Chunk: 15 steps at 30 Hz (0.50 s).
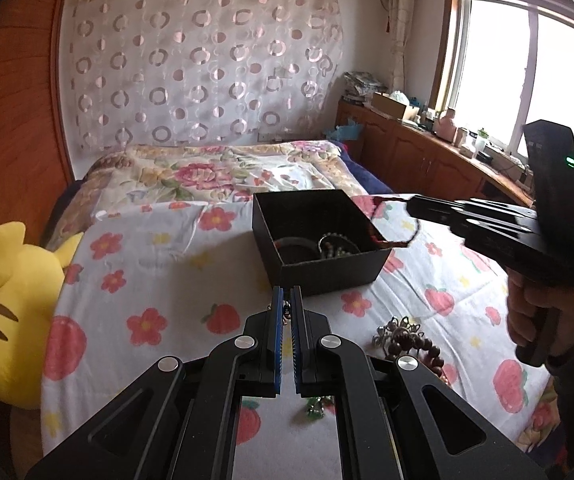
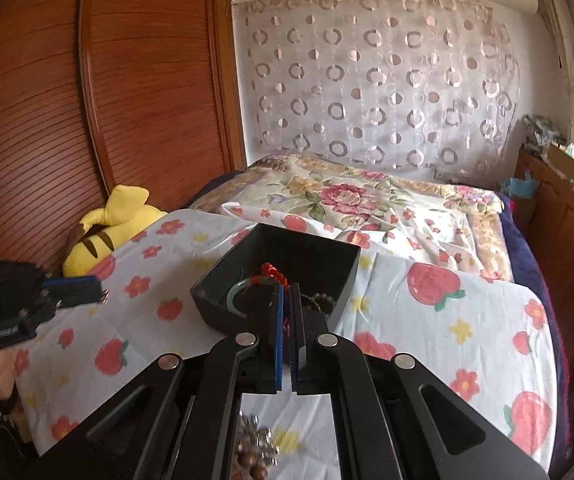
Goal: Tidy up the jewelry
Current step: 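Drop the red bracelet into the black box with the right gripper while the left drops the pendant in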
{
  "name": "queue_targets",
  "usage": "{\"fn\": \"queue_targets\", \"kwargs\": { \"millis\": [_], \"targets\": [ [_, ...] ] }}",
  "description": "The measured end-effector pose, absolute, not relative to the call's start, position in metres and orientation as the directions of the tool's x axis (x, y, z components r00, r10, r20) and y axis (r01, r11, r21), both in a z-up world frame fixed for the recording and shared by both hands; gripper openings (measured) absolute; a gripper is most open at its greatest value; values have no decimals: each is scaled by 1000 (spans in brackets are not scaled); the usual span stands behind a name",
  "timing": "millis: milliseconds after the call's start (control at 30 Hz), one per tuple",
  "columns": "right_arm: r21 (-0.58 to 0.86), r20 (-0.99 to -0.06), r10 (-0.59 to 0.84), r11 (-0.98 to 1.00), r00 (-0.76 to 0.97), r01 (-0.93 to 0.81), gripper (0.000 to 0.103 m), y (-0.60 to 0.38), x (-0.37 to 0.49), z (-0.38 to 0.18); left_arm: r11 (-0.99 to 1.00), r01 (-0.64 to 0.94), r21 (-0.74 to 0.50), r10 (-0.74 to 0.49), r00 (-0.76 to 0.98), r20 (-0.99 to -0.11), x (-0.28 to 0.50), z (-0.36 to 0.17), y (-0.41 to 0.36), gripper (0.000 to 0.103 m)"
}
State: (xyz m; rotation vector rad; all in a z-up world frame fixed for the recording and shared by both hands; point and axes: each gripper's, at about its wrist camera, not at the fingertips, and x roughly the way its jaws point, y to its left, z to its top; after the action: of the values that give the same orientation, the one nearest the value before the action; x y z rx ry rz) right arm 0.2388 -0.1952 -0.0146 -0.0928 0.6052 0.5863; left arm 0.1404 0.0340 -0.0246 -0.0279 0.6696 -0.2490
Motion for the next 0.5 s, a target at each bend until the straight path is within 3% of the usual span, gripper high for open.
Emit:
{"fn": "queue_targets", "kwargs": {
  "millis": [500],
  "targets": [
    [117,-586,488,841,647,-528,8,-182,265,-22,971,226,-72,-222,755,-617,164,-16,23,3]
  ]
}}
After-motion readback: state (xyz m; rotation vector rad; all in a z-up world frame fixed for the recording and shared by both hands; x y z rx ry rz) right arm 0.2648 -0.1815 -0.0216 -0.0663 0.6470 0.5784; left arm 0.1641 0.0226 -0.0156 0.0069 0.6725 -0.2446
